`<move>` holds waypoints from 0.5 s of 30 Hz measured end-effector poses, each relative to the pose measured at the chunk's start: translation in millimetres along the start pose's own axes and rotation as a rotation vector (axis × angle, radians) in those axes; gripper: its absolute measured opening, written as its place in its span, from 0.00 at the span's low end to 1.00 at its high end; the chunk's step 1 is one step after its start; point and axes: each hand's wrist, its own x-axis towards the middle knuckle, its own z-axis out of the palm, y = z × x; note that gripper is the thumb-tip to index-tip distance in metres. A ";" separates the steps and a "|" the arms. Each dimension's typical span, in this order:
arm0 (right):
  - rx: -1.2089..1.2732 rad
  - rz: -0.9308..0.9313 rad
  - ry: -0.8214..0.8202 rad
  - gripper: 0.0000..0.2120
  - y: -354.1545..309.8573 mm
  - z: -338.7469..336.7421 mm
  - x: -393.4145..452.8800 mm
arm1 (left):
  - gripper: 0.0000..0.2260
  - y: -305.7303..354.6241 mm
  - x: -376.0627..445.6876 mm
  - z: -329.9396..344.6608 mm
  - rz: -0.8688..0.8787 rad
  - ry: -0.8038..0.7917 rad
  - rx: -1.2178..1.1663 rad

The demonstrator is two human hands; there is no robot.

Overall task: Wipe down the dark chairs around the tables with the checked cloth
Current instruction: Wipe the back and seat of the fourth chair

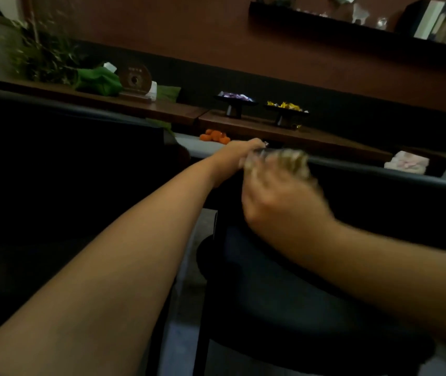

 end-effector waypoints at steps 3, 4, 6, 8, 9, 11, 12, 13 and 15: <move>-0.032 0.089 0.118 0.19 12.9 -6.3 14.0 | 0.12 -3.7 5.3 -9.5 0.009 0.042 0.050; -0.046 0.067 0.113 0.19 4.1 0.7 10.0 | 0.11 -2.5 6.9 -13.7 -0.002 0.010 0.069; -0.021 -0.008 0.025 0.20 -25.6 23.2 -7.7 | 0.11 -2.1 10.8 -19.5 -0.036 -0.077 0.076; 0.047 -0.101 -0.090 0.21 -53.7 48.5 -28.1 | 0.14 -8.0 20.1 -21.9 -0.059 -0.085 0.062; 0.067 -0.133 -0.158 0.20 -62.5 54.2 -32.6 | 0.21 -11.1 23.8 -23.6 -0.085 -0.043 0.083; 0.128 -0.178 -0.235 0.20 -63.6 50.0 -29.6 | 0.29 -19.5 31.5 -26.6 -0.068 0.024 0.120; 0.143 -0.152 -0.229 0.19 -57.3 41.6 -25.6 | 0.23 -17.7 28.5 -22.7 -0.083 -0.005 0.065; 0.150 -0.079 -0.174 0.19 -45.9 31.9 -17.6 | 0.16 -16.9 26.0 -20.9 -0.067 -0.037 0.032; 0.106 0.091 0.034 0.20 -12.2 11.6 0.1 | 0.11 -15.7 24.9 -17.9 -0.019 -0.017 -0.009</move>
